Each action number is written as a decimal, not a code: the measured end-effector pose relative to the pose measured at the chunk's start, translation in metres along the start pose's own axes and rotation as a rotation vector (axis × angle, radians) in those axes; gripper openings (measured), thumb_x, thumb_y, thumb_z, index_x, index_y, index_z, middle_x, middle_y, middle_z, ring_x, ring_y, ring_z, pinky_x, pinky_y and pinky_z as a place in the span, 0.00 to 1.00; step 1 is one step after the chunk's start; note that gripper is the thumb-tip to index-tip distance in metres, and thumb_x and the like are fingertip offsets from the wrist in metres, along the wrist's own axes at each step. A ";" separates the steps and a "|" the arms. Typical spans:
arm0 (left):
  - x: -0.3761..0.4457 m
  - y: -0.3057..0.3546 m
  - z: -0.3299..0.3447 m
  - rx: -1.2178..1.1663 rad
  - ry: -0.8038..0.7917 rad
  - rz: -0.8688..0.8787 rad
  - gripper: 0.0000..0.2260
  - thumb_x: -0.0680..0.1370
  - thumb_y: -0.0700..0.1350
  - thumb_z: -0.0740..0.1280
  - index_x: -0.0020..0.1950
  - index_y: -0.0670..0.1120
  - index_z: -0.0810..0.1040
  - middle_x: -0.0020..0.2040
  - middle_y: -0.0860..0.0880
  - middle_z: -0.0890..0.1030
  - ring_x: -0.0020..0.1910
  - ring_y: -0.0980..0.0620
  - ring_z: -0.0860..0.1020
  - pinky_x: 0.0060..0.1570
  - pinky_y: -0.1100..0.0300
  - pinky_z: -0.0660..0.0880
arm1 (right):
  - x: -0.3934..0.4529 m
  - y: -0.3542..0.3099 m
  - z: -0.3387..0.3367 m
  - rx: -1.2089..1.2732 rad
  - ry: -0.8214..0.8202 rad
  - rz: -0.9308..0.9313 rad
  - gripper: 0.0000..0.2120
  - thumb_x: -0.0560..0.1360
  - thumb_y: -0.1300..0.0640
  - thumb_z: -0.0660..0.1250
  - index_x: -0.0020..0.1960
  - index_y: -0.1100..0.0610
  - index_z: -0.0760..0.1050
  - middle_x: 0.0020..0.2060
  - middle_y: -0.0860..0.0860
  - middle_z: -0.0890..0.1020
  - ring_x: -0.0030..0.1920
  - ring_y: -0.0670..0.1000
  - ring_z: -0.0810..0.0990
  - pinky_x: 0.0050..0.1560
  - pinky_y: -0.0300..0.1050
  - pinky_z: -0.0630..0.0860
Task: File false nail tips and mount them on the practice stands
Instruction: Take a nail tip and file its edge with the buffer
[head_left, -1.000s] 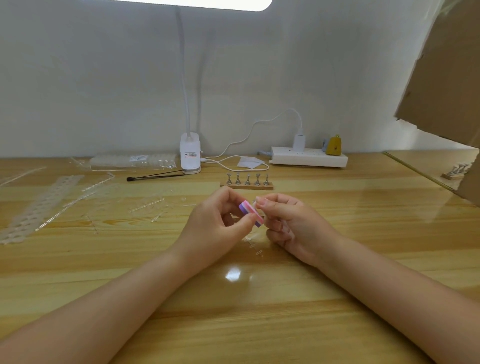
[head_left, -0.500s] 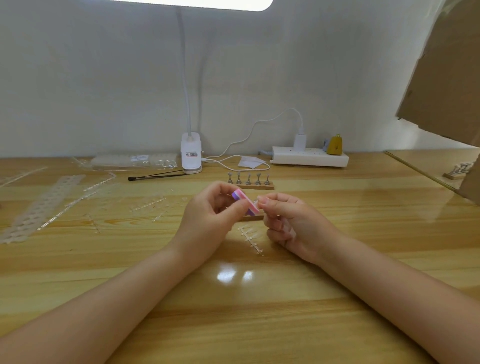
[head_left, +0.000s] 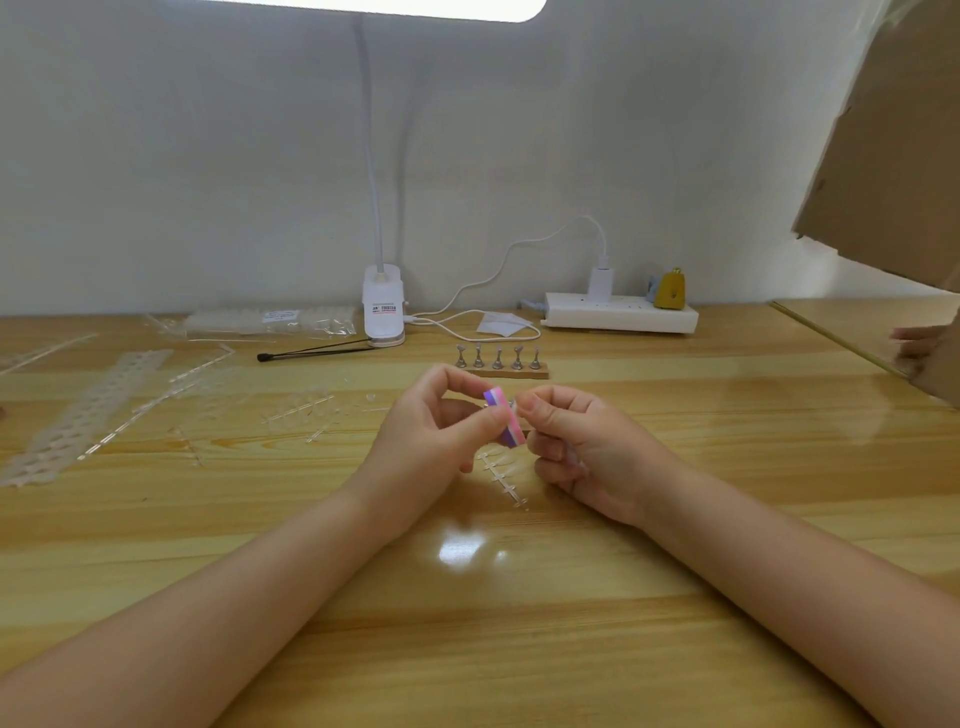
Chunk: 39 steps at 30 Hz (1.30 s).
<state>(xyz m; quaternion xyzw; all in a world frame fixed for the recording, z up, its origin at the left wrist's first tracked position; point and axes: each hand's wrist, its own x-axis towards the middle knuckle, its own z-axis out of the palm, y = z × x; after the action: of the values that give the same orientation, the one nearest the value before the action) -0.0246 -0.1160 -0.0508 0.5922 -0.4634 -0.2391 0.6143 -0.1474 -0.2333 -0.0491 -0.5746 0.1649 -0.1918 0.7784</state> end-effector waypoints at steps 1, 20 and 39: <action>0.000 0.000 0.000 -0.006 -0.012 -0.001 0.07 0.75 0.43 0.71 0.50 0.47 0.75 0.39 0.47 0.85 0.31 0.55 0.75 0.31 0.66 0.72 | 0.000 0.000 0.000 0.004 0.004 0.000 0.06 0.69 0.56 0.68 0.42 0.59 0.74 0.29 0.49 0.77 0.24 0.42 0.65 0.20 0.32 0.59; 0.001 0.006 -0.002 -0.101 0.104 0.054 0.04 0.76 0.41 0.69 0.49 0.46 0.76 0.33 0.51 0.83 0.25 0.59 0.69 0.28 0.67 0.68 | 0.002 -0.001 -0.001 -0.004 -0.028 0.029 0.17 0.69 0.53 0.69 0.52 0.63 0.73 0.29 0.47 0.71 0.25 0.42 0.64 0.19 0.32 0.59; 0.002 0.007 0.003 -0.112 0.110 -0.125 0.13 0.71 0.44 0.75 0.49 0.42 0.74 0.41 0.45 0.85 0.31 0.55 0.77 0.36 0.60 0.74 | -0.001 -0.002 0.002 0.045 0.031 -0.022 0.06 0.68 0.57 0.67 0.42 0.58 0.73 0.26 0.47 0.74 0.23 0.42 0.64 0.20 0.32 0.57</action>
<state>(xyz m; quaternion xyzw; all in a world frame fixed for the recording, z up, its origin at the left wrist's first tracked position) -0.0280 -0.1179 -0.0441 0.5969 -0.3770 -0.2699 0.6548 -0.1473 -0.2317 -0.0470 -0.5557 0.1662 -0.2130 0.7863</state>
